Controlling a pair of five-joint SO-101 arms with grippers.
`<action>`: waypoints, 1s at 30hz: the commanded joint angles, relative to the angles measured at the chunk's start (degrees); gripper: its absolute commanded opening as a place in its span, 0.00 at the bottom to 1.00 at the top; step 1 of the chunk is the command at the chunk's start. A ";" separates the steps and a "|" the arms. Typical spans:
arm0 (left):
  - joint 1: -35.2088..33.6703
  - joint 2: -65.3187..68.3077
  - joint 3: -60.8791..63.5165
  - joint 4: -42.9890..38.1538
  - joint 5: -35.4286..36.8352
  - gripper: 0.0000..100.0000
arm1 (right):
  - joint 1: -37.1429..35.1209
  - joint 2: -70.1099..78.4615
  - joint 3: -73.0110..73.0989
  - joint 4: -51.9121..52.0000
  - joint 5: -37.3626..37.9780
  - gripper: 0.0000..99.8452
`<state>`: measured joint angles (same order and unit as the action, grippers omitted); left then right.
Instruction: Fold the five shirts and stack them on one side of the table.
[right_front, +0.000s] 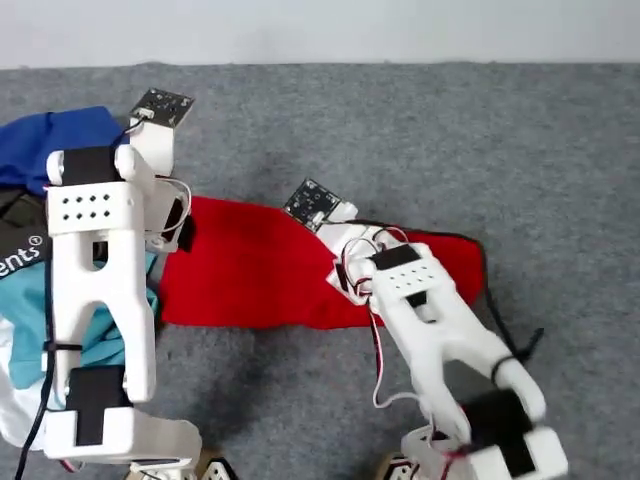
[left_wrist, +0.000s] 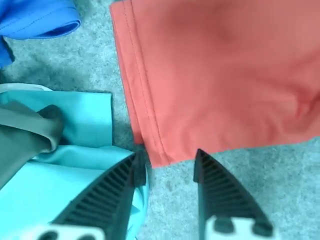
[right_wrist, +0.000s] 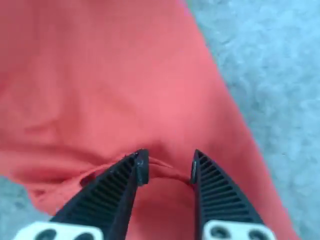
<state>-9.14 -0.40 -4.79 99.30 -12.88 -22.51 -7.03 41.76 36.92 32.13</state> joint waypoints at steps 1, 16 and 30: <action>0.00 -2.29 -0.31 -0.09 0.44 0.16 | -0.48 4.26 -2.37 -6.37 -0.53 0.15; 0.09 -2.11 -0.31 -0.09 0.35 0.16 | -2.24 9.98 -6.24 -9.63 -0.35 0.15; -0.26 -2.20 -0.22 0.18 0.53 0.16 | 7.43 -9.45 -7.82 13.67 -0.44 0.15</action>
<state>-9.14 -0.40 -4.79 99.30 -12.88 -17.93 -14.68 31.82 51.08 32.13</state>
